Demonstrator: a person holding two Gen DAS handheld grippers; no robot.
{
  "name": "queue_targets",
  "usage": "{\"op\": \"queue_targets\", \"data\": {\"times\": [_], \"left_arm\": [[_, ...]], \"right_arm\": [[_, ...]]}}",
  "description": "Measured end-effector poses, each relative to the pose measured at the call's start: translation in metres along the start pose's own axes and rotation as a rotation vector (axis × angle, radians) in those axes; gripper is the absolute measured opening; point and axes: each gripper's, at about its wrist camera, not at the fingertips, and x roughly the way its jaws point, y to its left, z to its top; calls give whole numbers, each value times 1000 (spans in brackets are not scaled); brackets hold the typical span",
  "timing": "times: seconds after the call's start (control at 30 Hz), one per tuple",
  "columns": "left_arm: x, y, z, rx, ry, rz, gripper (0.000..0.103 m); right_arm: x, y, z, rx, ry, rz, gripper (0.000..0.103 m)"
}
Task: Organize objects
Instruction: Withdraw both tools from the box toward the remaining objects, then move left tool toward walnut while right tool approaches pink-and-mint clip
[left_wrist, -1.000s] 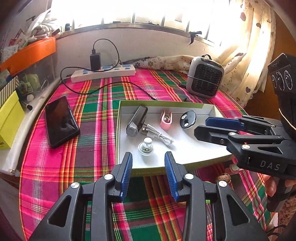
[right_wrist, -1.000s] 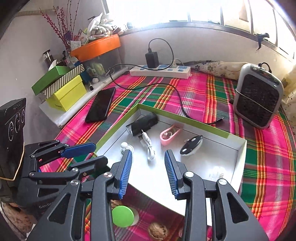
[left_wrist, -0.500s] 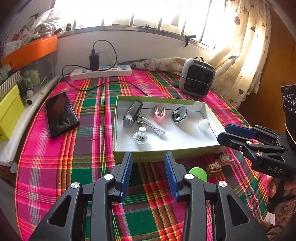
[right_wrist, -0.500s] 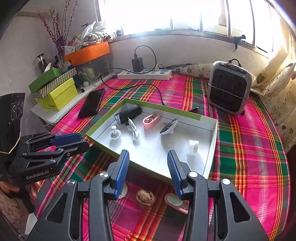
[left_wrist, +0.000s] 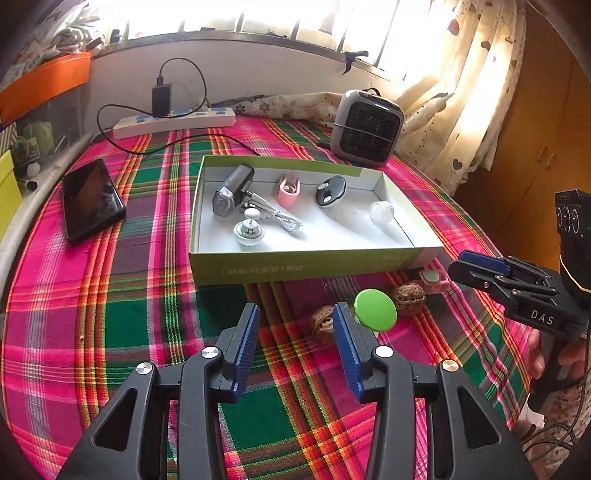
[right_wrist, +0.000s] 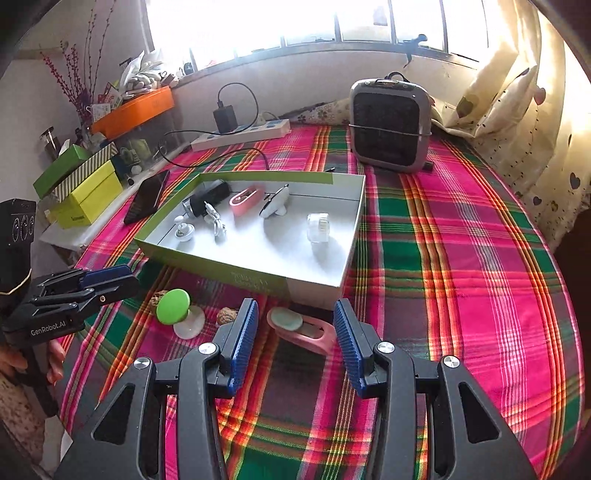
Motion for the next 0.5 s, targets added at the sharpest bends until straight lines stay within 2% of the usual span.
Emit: {"op": "queue_targets", "data": {"times": [0.2, 0.37, 0.5], "left_arm": [[8, -7, -3, 28, 26, -23, 40], [13, -10, -5, 34, 40, -31, 40], [17, -11, -5, 37, 53, -29, 40]], "right_arm": [[5, -5, -9, 6, 19, -30, 44], [15, -8, -11, -5, 50, -9, 44], [25, -12, -10, -13, 82, 28, 54]]}}
